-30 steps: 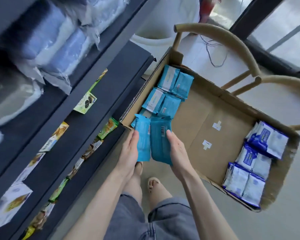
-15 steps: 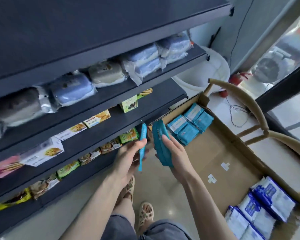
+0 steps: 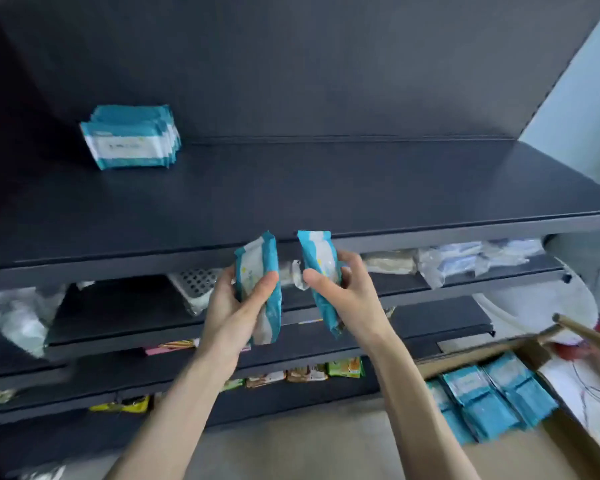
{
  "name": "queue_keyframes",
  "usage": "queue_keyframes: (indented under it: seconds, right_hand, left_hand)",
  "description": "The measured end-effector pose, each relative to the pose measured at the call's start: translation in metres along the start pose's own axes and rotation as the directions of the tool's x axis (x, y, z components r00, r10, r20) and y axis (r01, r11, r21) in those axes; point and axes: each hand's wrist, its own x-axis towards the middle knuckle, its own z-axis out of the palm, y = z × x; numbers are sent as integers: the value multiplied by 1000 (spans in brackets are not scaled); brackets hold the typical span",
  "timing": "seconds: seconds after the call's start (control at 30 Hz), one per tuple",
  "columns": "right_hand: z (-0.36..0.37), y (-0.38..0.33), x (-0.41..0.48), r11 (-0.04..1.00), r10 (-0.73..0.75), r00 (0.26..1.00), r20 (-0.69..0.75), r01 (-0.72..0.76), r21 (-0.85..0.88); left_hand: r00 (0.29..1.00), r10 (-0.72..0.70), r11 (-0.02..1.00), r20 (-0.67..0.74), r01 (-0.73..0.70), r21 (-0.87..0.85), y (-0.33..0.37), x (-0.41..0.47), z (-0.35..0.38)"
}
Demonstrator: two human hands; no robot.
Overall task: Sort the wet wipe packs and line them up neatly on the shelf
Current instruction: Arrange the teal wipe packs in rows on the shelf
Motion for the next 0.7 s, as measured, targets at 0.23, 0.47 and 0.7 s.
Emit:
queue_keyframes:
  seconds: [0.23,0.47,0.7]
  right_hand:
    - [112,-30,61,1000,-25,999,27,25,8]
    - [160,-65,110,993,-112,993,-22,113,35]
    - [186,-91,179,973,-129,988,-87,143,179]
  left_hand:
    - [986,70,996,-152,-78,-53,42,62,-110]
    - [960,113,978,-257,-153,-143,86,114,-163]
    - [938,207,955,-278,-255,-149,122,178,-183]
